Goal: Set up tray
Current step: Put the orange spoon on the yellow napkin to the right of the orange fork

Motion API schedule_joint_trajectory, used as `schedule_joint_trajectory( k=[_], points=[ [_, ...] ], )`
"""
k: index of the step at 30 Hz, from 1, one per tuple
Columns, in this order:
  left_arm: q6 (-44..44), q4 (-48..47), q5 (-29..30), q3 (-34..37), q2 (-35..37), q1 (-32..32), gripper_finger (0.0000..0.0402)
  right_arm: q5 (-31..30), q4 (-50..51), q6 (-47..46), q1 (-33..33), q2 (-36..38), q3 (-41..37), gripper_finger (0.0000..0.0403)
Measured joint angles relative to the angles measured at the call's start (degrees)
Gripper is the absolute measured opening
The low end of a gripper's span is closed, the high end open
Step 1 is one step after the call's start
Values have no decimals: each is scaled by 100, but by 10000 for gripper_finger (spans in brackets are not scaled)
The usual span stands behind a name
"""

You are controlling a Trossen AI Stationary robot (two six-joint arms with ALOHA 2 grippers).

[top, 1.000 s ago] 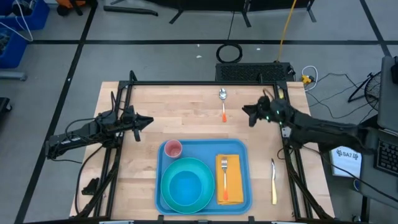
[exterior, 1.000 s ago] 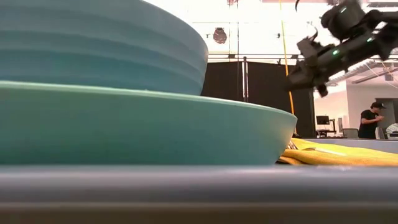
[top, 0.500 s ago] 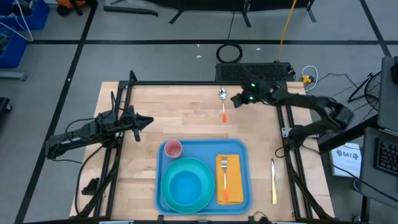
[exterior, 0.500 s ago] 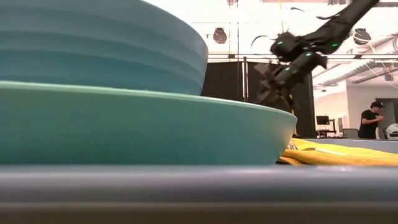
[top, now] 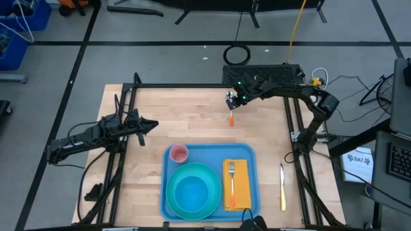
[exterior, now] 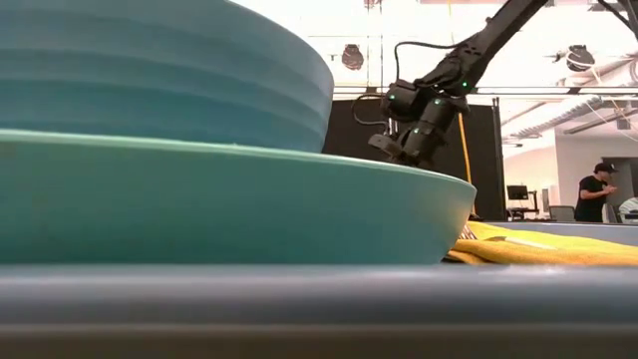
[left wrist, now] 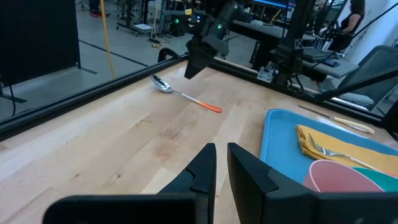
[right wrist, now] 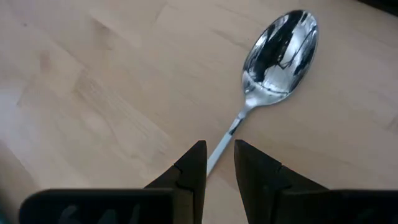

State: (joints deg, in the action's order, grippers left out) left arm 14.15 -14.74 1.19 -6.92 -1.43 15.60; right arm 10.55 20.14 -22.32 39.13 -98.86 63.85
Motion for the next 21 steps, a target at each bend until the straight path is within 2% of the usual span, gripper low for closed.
schedule_joint_trajectory(
  k=[12,21],
  points=[
    [0,0,2,0,0,-1,42,-3,72,-248,-152,-589,101,75],
    [0,0,2,0,0,-1,42,-22,-149,-390,-170,-629,101,75]
  ],
)
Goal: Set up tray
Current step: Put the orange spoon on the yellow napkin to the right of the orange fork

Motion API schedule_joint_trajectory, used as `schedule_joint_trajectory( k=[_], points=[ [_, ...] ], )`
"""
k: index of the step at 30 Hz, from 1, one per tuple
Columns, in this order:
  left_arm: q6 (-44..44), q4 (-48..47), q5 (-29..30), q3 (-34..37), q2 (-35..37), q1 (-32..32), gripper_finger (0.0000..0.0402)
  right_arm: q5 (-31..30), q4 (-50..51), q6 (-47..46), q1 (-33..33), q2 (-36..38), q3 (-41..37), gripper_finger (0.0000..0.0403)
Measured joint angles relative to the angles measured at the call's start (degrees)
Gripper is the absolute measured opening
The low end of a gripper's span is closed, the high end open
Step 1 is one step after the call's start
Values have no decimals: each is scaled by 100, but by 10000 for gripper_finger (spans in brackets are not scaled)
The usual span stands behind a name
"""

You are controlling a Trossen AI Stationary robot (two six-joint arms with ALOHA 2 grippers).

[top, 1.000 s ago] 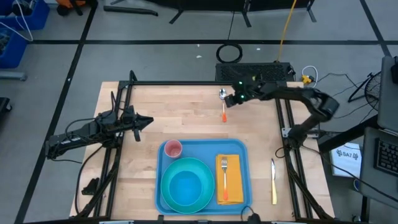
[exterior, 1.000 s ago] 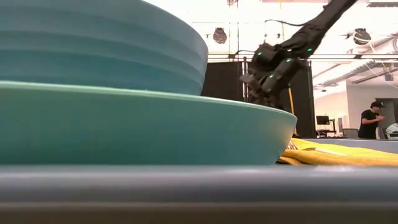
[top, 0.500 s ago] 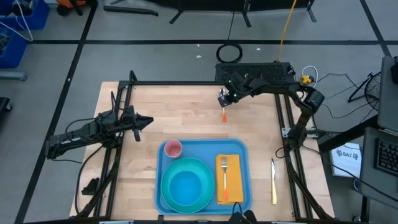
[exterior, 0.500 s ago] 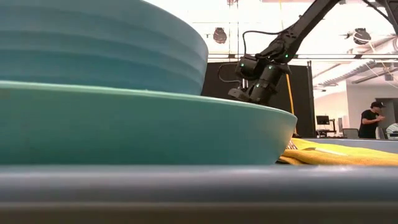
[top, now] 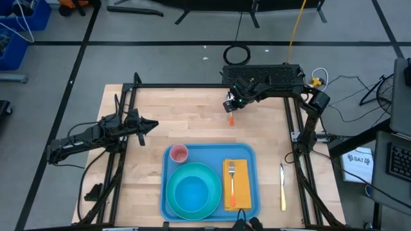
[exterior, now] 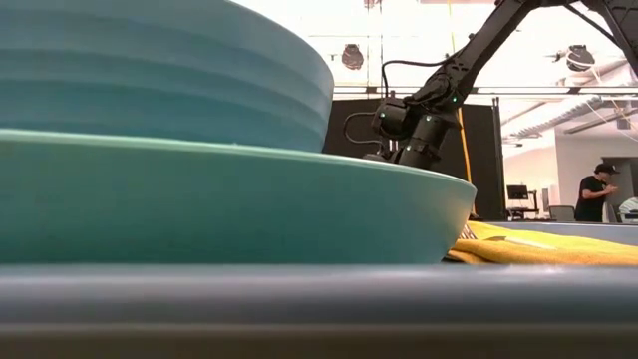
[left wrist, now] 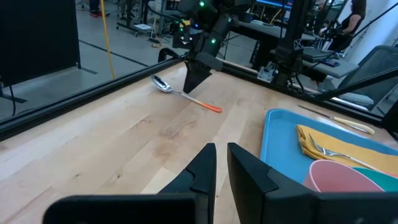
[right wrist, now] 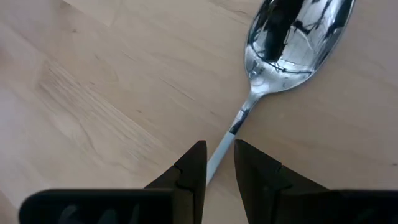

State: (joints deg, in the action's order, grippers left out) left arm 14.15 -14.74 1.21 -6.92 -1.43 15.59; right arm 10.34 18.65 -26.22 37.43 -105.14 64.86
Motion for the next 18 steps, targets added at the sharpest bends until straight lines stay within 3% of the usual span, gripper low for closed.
schedule_joint_trajectory(
  k=[18],
  points=[
    [0,0,-2,0,0,0,42,-158,-37,-147,-4,0,-2,75]
  ],
)
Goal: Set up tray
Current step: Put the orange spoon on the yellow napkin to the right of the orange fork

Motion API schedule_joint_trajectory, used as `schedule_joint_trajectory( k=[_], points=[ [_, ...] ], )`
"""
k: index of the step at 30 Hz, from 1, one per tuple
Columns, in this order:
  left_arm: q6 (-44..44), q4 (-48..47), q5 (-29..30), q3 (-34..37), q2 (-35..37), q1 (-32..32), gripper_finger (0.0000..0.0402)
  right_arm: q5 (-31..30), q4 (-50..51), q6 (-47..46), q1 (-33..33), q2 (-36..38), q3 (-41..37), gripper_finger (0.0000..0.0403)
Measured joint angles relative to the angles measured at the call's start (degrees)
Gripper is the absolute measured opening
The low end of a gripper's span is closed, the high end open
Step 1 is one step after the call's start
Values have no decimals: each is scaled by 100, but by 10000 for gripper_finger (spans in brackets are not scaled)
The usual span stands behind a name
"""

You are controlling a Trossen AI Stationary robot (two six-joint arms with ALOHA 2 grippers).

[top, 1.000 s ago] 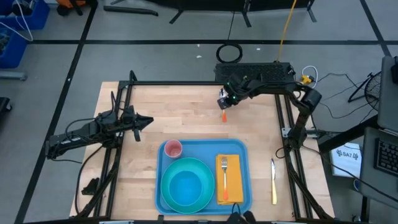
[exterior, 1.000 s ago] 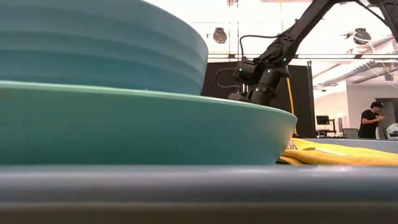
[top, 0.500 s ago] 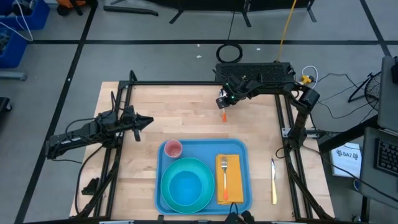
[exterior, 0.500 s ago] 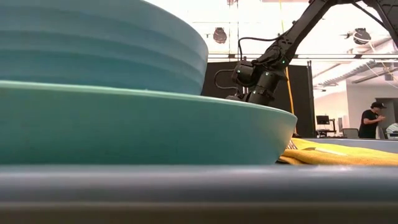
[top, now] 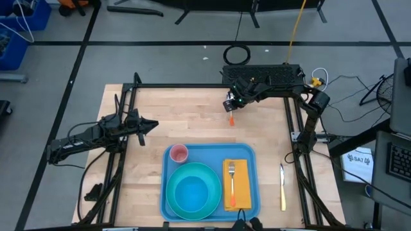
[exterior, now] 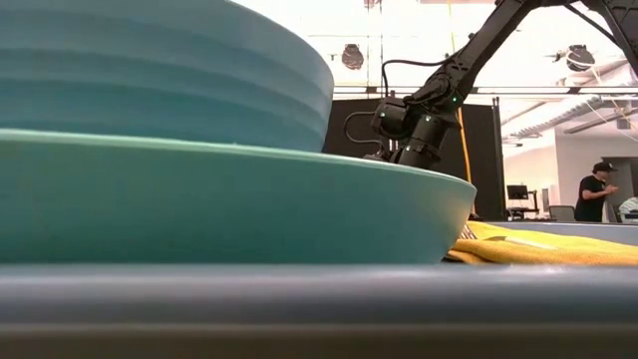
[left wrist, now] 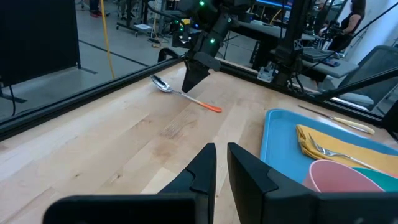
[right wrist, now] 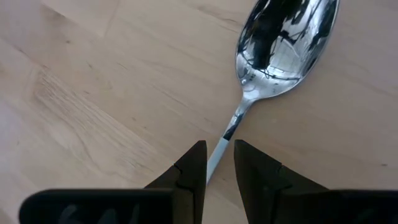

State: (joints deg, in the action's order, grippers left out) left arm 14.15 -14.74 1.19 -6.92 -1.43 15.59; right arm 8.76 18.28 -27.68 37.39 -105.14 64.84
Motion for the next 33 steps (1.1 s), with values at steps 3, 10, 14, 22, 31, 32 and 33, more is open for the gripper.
schedule_joint_trajectory(
  k=[3,10,14,22,31,32,33],
  points=[
    [0,0,0,0,0,0,42,-15,2,-13,-30,0,-2,75],
    [0,0,0,0,0,0,42,-141,8,-43,-164,0,-4,75],
    [0,0,0,0,0,0,42,-145,87,-79,-179,0,-4,77],
    [0,0,0,0,0,0,42,-291,85,-199,-221,0,-7,103],
    [1,0,0,0,0,0,42,-267,5,-432,-319,0,-7,112],
    [0,0,0,0,0,1,42,-265,4,-462,-342,0,-7,111],
    [0,0,0,0,0,0,42,-268,4,-462,-368,0,-7,110]
  ],
)
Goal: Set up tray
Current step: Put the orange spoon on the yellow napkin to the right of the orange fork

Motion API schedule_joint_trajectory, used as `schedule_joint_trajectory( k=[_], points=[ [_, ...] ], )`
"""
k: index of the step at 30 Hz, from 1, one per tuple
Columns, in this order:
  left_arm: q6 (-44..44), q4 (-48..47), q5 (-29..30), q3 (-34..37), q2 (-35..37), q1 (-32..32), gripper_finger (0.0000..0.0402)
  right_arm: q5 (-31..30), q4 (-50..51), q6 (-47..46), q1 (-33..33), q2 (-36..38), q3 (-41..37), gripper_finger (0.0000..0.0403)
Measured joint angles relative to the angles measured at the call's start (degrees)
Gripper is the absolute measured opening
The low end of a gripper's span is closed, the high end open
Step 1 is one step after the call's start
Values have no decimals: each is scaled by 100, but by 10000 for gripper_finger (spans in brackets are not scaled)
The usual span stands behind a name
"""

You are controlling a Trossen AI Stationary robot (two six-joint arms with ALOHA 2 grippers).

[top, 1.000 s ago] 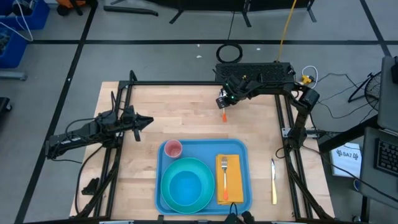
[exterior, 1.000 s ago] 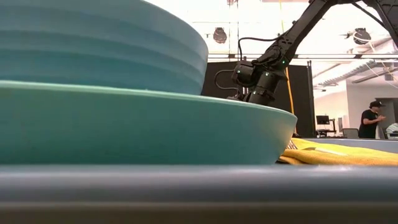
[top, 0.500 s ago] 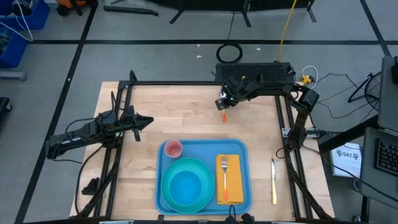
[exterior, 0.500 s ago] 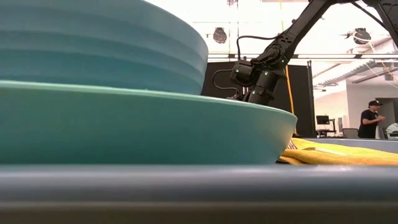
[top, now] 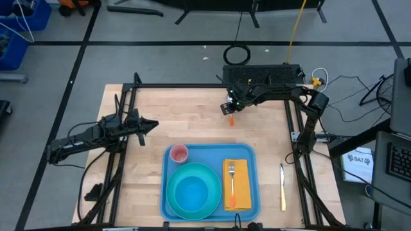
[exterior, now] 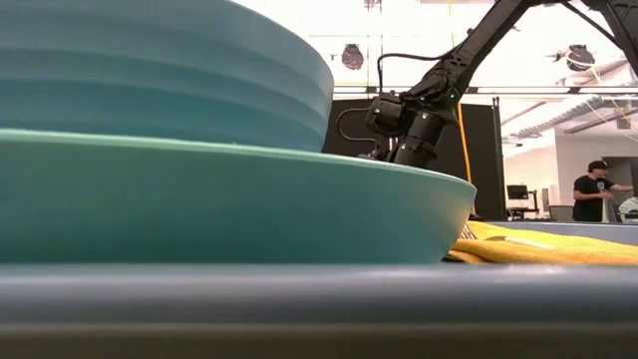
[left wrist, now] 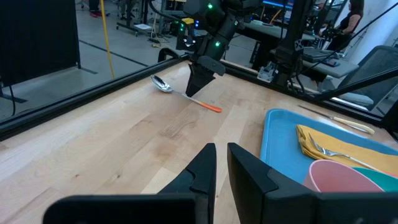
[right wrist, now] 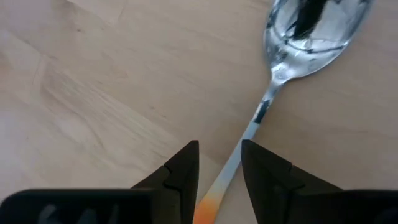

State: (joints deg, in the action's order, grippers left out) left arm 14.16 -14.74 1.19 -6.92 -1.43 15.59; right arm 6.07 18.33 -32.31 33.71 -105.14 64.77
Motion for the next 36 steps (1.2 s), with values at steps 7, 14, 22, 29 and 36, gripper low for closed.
schedule_joint_trajectory(
  k=[7,14,22,29,36],
  points=[
    [1,0,0,0,0,0,42,-156,41,-38,-19,0,-125,109],
    [0,0,-2,0,0,0,42,-141,-85,-127,40,9,-260,109],
    [0,0,-2,0,0,0,42,-130,-566,-284,40,-6,-275,105],
    [0,0,-6,0,0,1,42,230,-756,-455,51,-374,-246,104],
    [0,0,-7,0,0,0,42,272,-1030,-485,40,-532,-247,104]
  ],
)
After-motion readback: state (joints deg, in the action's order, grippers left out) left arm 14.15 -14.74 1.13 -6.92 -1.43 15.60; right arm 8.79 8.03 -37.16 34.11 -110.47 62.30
